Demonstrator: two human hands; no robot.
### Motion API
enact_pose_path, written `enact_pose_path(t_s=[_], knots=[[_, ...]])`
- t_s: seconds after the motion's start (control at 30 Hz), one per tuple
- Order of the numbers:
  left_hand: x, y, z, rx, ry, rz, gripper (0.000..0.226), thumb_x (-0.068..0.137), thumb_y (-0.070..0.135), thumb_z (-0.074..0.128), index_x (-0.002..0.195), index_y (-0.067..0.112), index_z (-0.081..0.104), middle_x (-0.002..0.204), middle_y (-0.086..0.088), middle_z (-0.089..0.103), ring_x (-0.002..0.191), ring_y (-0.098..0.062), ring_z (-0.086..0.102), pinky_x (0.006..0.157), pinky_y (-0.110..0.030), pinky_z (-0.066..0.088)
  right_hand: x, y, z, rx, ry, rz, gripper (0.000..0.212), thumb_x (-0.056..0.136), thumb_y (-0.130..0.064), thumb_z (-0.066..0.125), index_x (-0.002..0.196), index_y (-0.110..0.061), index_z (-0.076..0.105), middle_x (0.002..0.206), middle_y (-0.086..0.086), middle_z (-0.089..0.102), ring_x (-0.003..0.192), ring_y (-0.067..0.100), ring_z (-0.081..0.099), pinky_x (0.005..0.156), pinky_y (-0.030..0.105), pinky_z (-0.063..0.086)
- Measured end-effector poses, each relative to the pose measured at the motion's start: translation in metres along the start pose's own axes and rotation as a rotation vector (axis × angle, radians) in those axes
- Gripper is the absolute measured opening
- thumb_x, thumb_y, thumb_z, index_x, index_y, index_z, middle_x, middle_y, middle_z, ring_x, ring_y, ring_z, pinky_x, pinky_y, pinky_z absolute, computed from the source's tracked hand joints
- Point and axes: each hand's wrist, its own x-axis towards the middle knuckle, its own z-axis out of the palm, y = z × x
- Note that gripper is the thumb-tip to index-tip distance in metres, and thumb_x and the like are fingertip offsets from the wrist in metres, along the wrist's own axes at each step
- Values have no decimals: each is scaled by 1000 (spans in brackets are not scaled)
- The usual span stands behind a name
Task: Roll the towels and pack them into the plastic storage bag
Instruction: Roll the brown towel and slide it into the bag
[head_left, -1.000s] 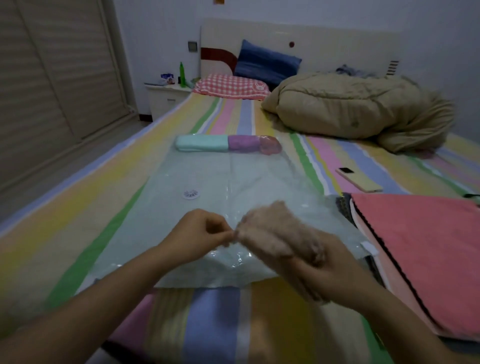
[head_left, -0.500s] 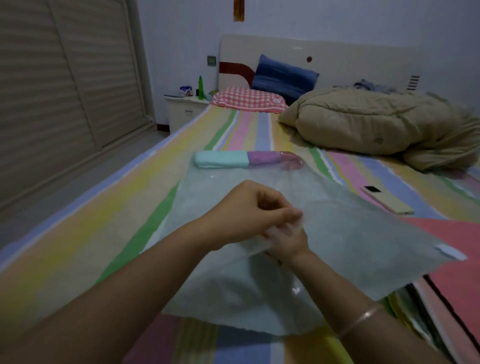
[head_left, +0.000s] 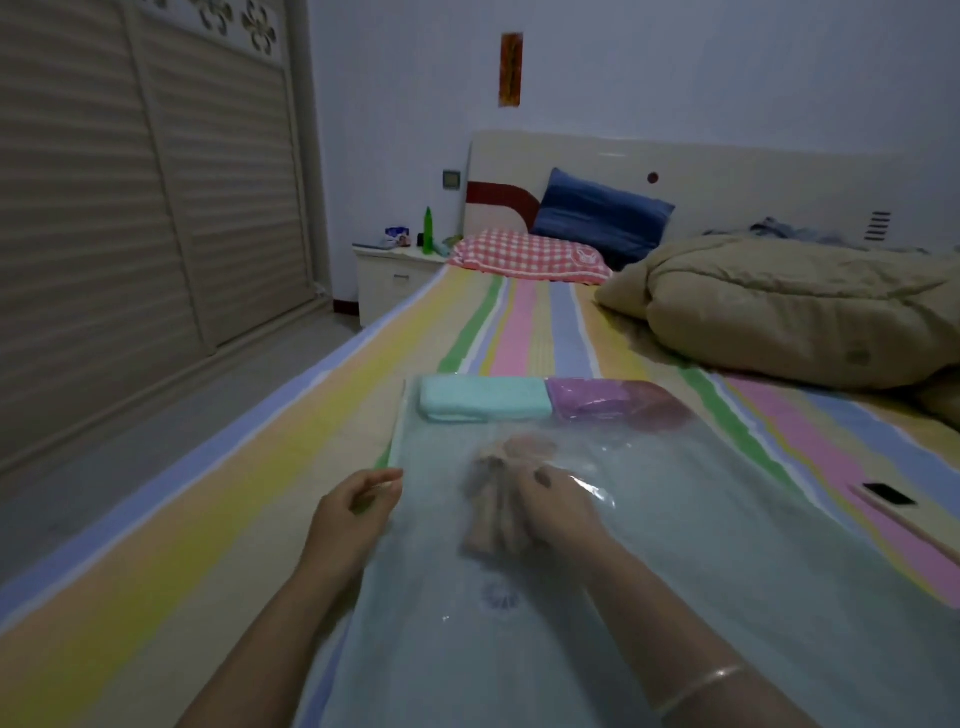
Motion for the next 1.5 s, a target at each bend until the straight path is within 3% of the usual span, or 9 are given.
enact_pose_path(t_s=[0.13, 0.23, 0.37, 0.53, 0.7, 0.8, 1.07, 1.3, 1.5], knots=[[21, -19, 5, -177, 38, -85, 25, 90, 21, 65, 115, 25, 64, 110, 2, 66, 103, -18, 63, 87, -40, 54, 16, 27, -6, -217, -18, -102, 39, 102, -30, 37, 140, -23, 43, 144, 2, 42, 133, 23, 38, 106, 28, 32], [26, -19, 5, -248, -45, -111, 27, 92, 23, 63, 117, 30, 63, 115, 6, 64, 105, -15, 63, 86, -40, 55, 12, 38, -5, -459, 98, -410, 47, 92, -34, 32, 134, -29, 53, 144, -3, 46, 138, 20, 33, 117, 27, 15], [28, -21, 4, -264, -120, -139, 33, 94, 13, 58, 120, 34, 63, 117, 13, 61, 100, -6, 64, 75, -31, 57, 12, 21, 16, -592, -65, -686, 48, 79, -28, 41, 122, -18, 60, 128, 7, 60, 124, 24, 48, 108, 36, 30], [31, -26, 6, -266, -135, -169, 37, 93, 6, 56, 119, 32, 62, 103, 22, 60, 77, 6, 67, 69, -27, 59, 14, 12, 37, -803, -151, -495, 93, 69, -57, -2, 153, -20, 11, 161, 1, 6, 147, 25, 11, 118, 47, 3], [32, -28, 9, -274, -97, -153, 39, 93, 1, 55, 122, 26, 61, 96, 26, 58, 75, 14, 64, 66, -16, 57, 37, -3, 57, -832, -137, -370, 69, 91, -54, 7, 153, -25, -5, 161, -5, -7, 146, 36, 0, 116, 52, -7], [32, -27, 7, -278, -80, -171, 39, 92, 1, 56, 119, 28, 63, 106, 20, 64, 85, 4, 68, 73, -22, 57, 54, -9, 64, -920, -98, -376, 78, 77, -53, -5, 152, -29, -10, 160, -9, -12, 146, 33, 7, 113, 57, -2], [32, -27, 6, -258, -83, -171, 39, 91, 4, 58, 121, 29, 64, 115, 12, 63, 97, -1, 64, 88, -32, 55, 41, -19, 66, -777, -66, -693, 73, 81, -50, 17, 146, -23, 36, 152, -1, 36, 138, 30, 33, 105, 45, 19], [33, -27, 5, -271, -102, -204, 41, 91, 3, 56, 121, 29, 64, 108, 17, 62, 98, -8, 66, 89, -38, 55, 20, 15, 40, -801, -230, -331, 105, 58, -96, 17, 146, -47, -11, 159, -10, -11, 144, 32, -21, 111, 60, -6], [34, -29, 5, -264, -104, -212, 47, 89, 0, 54, 123, 31, 63, 109, 19, 64, 93, -8, 69, 84, -35, 57, 49, 4, 62, -770, -124, -458, 107, 64, -82, -26, 151, -33, 15, 162, 4, 6, 148, 29, 1, 115, 55, 11]])
